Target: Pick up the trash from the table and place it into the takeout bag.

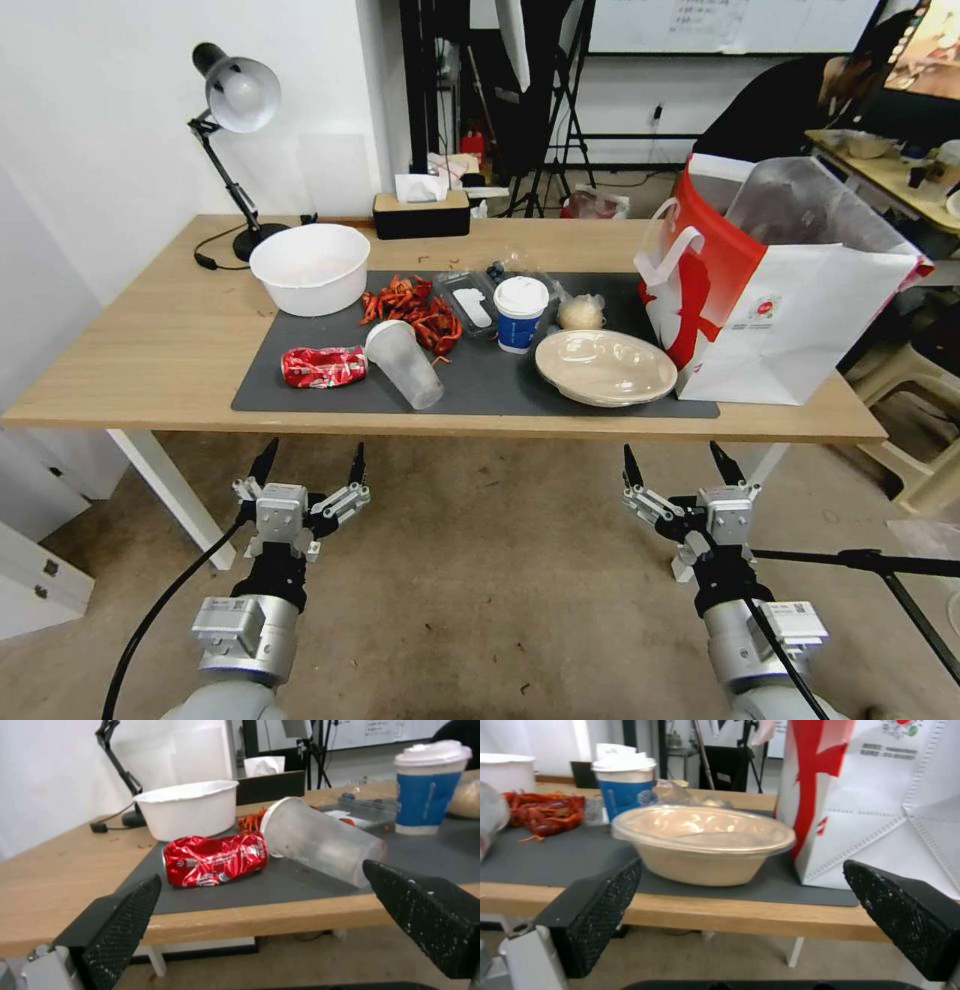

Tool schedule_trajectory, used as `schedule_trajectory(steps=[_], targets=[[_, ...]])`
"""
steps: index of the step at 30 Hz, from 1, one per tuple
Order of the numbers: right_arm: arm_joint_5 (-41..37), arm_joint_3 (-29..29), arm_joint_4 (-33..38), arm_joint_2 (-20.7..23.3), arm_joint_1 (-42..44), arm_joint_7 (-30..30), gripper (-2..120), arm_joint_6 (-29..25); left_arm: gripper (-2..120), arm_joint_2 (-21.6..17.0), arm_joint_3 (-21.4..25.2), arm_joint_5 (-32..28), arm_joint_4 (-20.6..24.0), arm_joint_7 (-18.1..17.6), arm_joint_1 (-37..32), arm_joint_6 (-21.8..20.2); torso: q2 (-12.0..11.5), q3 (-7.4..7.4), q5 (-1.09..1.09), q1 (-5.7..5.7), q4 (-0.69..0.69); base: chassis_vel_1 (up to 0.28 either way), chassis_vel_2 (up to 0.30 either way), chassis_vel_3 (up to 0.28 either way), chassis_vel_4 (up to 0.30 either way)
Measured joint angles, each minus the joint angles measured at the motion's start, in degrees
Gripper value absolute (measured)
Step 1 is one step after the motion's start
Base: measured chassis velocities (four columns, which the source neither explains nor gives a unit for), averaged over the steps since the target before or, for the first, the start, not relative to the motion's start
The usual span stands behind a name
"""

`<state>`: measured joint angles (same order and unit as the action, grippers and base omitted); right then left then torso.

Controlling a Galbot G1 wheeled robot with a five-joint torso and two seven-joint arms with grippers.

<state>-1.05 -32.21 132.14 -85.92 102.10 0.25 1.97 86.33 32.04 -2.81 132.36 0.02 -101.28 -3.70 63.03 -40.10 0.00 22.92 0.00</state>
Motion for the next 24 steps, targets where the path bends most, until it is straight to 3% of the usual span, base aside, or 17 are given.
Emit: schedule_trajectory(steps=[2, 3, 6, 12, 16, 24], targets=[[-1.91, -1.63, 0.86, 0.13, -1.93, 0.59, 100, 3.81, 100, 0.47, 0.7, -3.23, 0.82, 0.03, 2.12, -4.38, 0.0, 0.0, 0.0, 0.0, 0.0, 0.0, 0.0, 0.0, 0.0], [-1.91, -1.63, 0.86, 0.13, -1.93, 0.59, 100, 3.81, 100, 0.47, 0.7, -3.23, 0.82, 0.03, 2.12, -4.38, 0.0, 0.0, 0.0, 0.0, 0.0, 0.0, 0.0, 0.0, 0.0], [-5.51, -4.48, 2.41, 0.35, -5.55, 1.67, 100, 11.0, 100, 1.26, 1.8, -8.44, 2.13, 0.1, 5.53, -11.48, -0.01, 0.0, 0.0, 0.03, 0.0, 0.0, 0.0, 0.0, 0.0], [-9.27, -7.55, 4.07, 0.58, -9.34, 2.79, 100, 18.44, 100, 1.25, 2.92, -11.47, 1.44, 0.88, 6.78, -10.31, 0.0, 0.0, 0.0, 0.03, 0.01, 0.0, 0.0, 0.0, 0.0], [-13.65, -6.64, 2.06, 2.17, -9.79, 3.8, 100, 13.7, 100, 1.14, 2.96, -11.08, 0.47, 1.31, 6.39, -7.03, 0.0, -0.01, 0.01, 0.02, 0.01, 0.0, 0.0, 0.0, 0.0], [-16.99, -4.5, -0.25, 3.73, -10.73, 4.11, 100, 9.6, 100, 1.0, 3.04, -10.84, -0.15, 1.78, 6.3, -5.2, 0.0, 0.0, 0.0, 0.0, 0.0, 0.0, 0.0, 0.0, 0.0]])
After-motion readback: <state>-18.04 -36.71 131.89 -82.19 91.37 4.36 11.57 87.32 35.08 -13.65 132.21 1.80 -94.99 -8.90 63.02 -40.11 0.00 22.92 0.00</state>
